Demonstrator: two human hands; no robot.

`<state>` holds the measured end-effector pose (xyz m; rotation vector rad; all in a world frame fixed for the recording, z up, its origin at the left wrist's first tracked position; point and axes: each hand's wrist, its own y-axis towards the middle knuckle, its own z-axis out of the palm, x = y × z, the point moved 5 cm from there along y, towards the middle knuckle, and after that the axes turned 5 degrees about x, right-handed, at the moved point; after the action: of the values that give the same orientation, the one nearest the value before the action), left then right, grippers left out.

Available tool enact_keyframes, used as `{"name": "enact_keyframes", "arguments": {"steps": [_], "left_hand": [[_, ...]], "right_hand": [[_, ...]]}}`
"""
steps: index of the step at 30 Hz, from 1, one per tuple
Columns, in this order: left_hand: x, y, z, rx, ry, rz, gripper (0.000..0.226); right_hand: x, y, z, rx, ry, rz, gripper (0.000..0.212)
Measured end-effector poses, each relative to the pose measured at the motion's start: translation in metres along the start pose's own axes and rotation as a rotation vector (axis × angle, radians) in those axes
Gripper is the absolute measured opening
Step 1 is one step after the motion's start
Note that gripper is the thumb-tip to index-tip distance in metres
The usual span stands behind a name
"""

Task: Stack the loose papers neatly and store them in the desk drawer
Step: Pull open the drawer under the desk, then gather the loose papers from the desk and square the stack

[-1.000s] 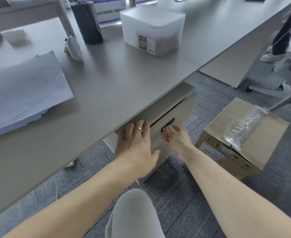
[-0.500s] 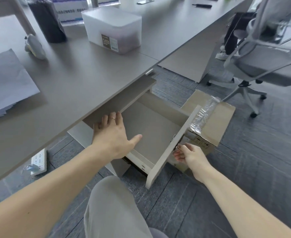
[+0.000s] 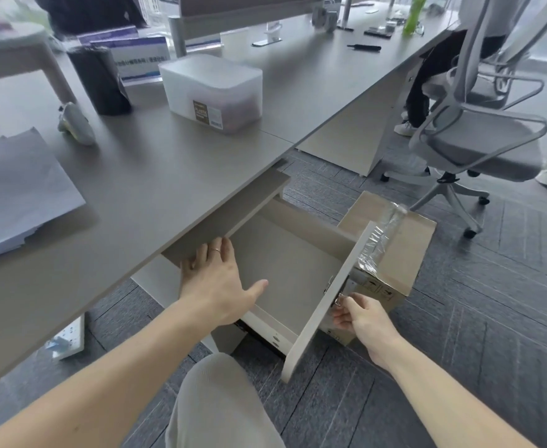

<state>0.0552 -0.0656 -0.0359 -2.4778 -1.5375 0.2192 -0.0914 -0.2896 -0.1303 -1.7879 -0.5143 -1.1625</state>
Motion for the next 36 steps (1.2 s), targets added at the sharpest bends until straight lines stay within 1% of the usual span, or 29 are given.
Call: {"name": "enact_keyframes", "arguments": {"steps": [9,11,13,14,16,17,19,20,23,25,27,28,30,32,34,35,36], "left_hand": [[0.008,-0.006,0.004,-0.031,-0.088,0.037,0.109],[0.009,-0.012,0.002,-0.044,-0.165,0.099,0.106],[0.012,-0.023,-0.009,-0.090,-0.269,0.223,0.099],[0.015,-0.029,-0.019,-0.119,-0.318,0.303,0.095],[0.027,-0.042,-0.049,-0.213,-0.398,0.453,0.082],[0.045,-0.050,-0.066,-0.283,-0.434,0.486,0.076],[0.076,-0.058,-0.098,-0.402,-0.494,0.484,0.066],[0.101,-0.062,-0.110,-0.456,-0.515,0.431,0.062],[0.196,-0.070,-0.122,-0.548,-0.561,0.157,0.057],[0.262,-0.078,-0.111,-0.526,-0.540,-0.043,0.060],[0.317,-0.092,-0.094,-0.441,-0.482,-0.211,0.065],[0.338,-0.101,-0.086,-0.398,-0.457,-0.271,0.067],[0.375,-0.121,-0.071,-0.353,-0.426,-0.369,0.069],[0.410,-0.144,-0.059,-0.369,-0.413,-0.481,0.071],[0.452,-0.172,-0.049,-0.388,-0.398,-0.657,0.074],[0.476,-0.188,-0.042,-0.376,-0.406,-0.767,0.076],[0.499,-0.206,-0.035,-0.347,-0.425,-0.877,0.081]], "right_hand": [[-0.005,0.000,-0.004,-0.023,-0.085,0.014,0.028],[-0.007,-0.002,-0.007,-0.025,-0.094,0.041,0.028],[-0.005,-0.006,-0.005,-0.020,-0.105,0.080,0.030],[0.000,-0.008,-0.005,-0.040,-0.111,0.083,0.034],[0.025,-0.014,-0.009,-0.178,-0.168,0.044,0.044],[0.047,-0.016,-0.003,-0.239,-0.202,-0.004,0.045],[0.097,-0.026,0.004,-0.334,-0.230,-0.164,0.035],[0.122,-0.029,0.018,-0.338,-0.269,-0.257,0.031],[0.191,-0.040,0.099,-0.216,-0.471,-0.558,0.044],[0.225,-0.050,0.178,-0.042,-0.563,-0.720,0.044],[0.242,-0.055,0.259,0.139,-0.606,-0.795,0.047],[0.248,-0.059,0.296,0.207,-0.629,-0.798,0.050],[0.256,-0.060,0.359,0.321,-0.672,-0.743,0.063],[0.263,-0.053,0.404,0.406,-0.686,-0.601,0.081],[0.271,-0.038,0.433,0.448,-0.712,-0.473,0.097],[0.274,-0.032,0.444,0.445,-0.751,-0.437,0.102],[0.280,-0.026,0.452,0.436,-0.789,-0.431,0.102]]}}
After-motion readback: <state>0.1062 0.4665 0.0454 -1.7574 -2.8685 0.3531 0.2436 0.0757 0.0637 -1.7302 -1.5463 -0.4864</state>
